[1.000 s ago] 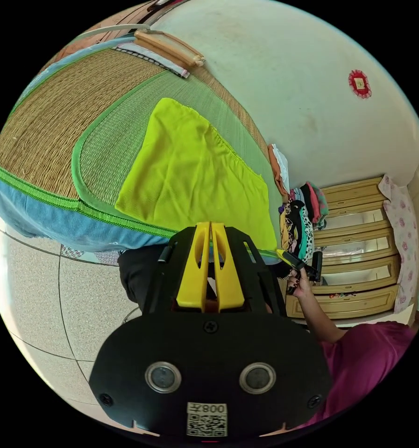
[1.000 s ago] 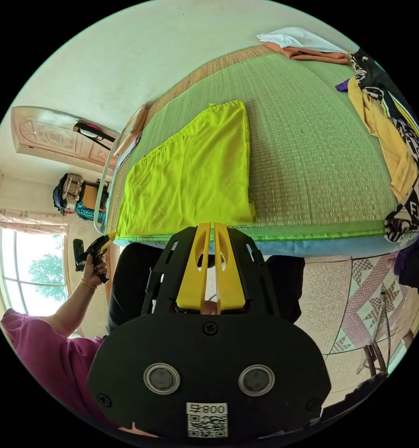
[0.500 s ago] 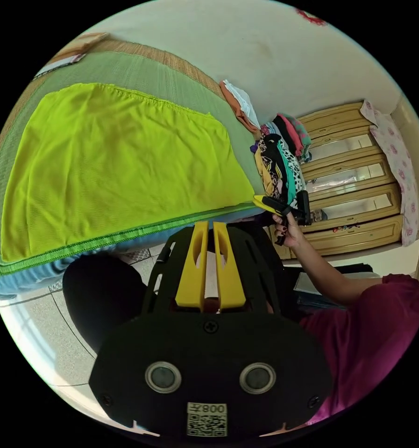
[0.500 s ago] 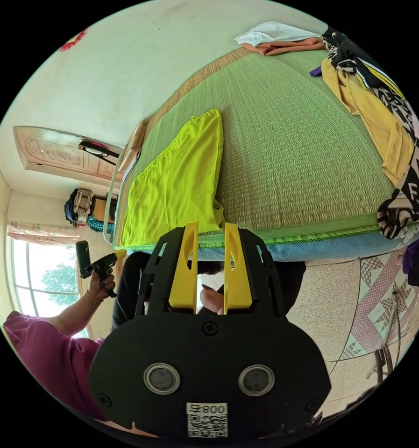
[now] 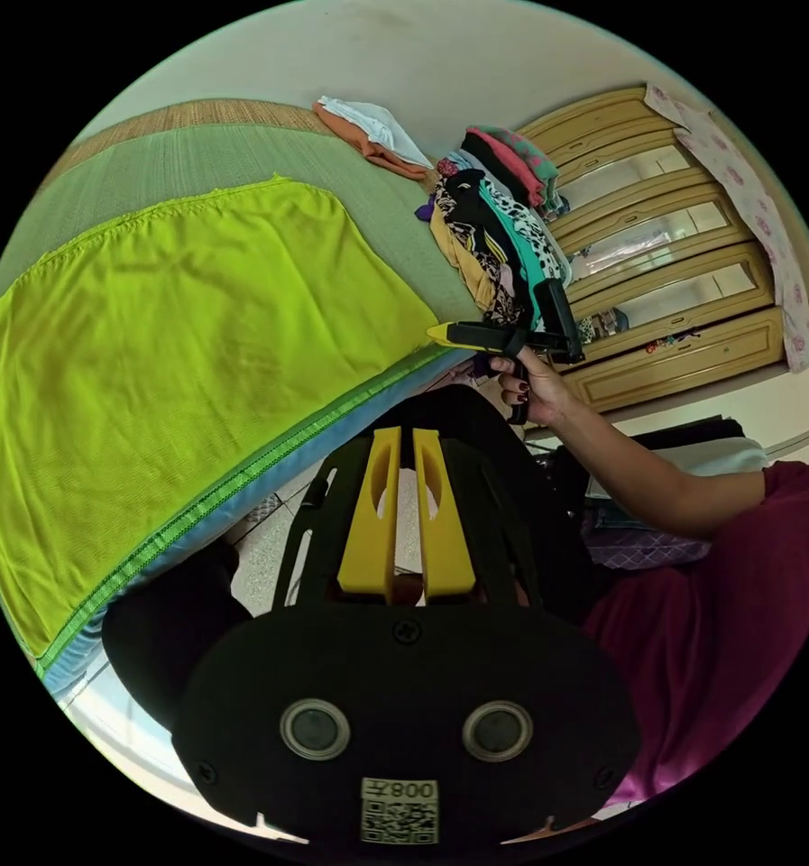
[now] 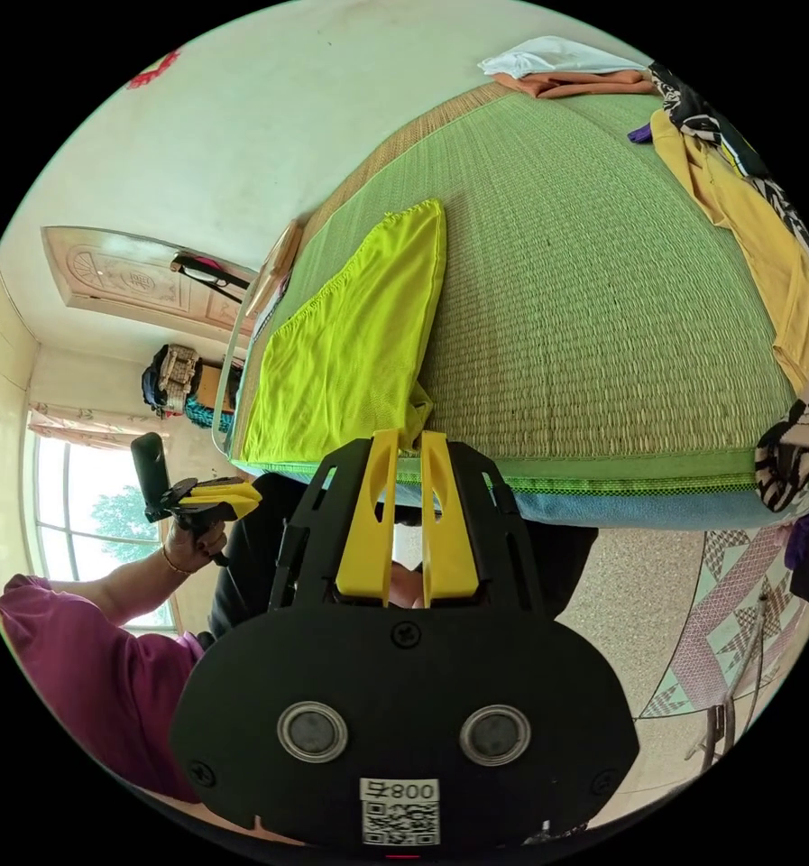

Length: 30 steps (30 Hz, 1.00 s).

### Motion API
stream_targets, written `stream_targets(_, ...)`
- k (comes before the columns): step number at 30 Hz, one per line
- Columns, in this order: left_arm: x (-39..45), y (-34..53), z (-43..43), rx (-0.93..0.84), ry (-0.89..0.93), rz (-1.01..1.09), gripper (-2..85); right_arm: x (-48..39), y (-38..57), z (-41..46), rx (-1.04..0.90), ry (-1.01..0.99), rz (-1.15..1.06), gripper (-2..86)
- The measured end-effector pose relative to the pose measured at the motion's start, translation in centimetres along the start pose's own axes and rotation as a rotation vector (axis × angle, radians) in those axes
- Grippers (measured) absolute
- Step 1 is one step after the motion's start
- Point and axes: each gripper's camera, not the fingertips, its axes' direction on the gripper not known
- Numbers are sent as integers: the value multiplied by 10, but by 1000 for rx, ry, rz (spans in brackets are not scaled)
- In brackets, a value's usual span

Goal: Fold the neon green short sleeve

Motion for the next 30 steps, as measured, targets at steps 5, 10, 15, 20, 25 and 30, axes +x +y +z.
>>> stream_targets(5,21,-28,48,-7,-47,86,38,-3,1,-12,-1,-28,-37,24)
stream_targets(10,51,-61,93,-13,-155,207,63,-8,-1,-35,24,-95,-63,18)
stream_targets(15,84,-90,140,-24,-290,333,80,-19,-8,-53,24,-140,-99,15)
stream_targets(20,103,-108,195,-79,-490,411,74,-23,-15,-66,18,-168,-106,13)
stream_targets(25,98,-119,225,-92,-497,373,44,-19,-22,-74,-1,-158,-97,13)
stream_targets(30,87,-125,240,-73,-468,340,17,-10,-31,-86,-2,-207,-78,14)
